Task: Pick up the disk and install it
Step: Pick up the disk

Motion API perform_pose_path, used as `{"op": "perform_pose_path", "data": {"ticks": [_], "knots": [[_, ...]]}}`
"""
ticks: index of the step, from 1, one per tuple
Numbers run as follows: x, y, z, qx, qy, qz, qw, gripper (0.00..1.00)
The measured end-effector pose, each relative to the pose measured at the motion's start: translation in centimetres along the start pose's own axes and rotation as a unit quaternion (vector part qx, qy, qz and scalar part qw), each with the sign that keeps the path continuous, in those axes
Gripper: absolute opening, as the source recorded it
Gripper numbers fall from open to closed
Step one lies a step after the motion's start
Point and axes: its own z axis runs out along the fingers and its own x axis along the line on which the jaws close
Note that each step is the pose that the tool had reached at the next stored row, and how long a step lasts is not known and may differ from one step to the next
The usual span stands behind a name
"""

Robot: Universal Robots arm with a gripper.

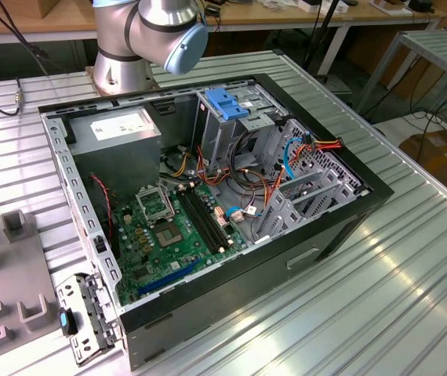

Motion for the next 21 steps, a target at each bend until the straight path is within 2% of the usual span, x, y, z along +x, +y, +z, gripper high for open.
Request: {"op": "perform_pose_path", "data": {"ticks": [8, 21], "knots": [[0.00, 0.00, 0.00, -0.0003, 0.0007, -0.016, 0.99988, 0.11], [0.00, 0.00, 0.00, -0.0010, 0.0019, -0.045, 0.99900, 0.11]]}}
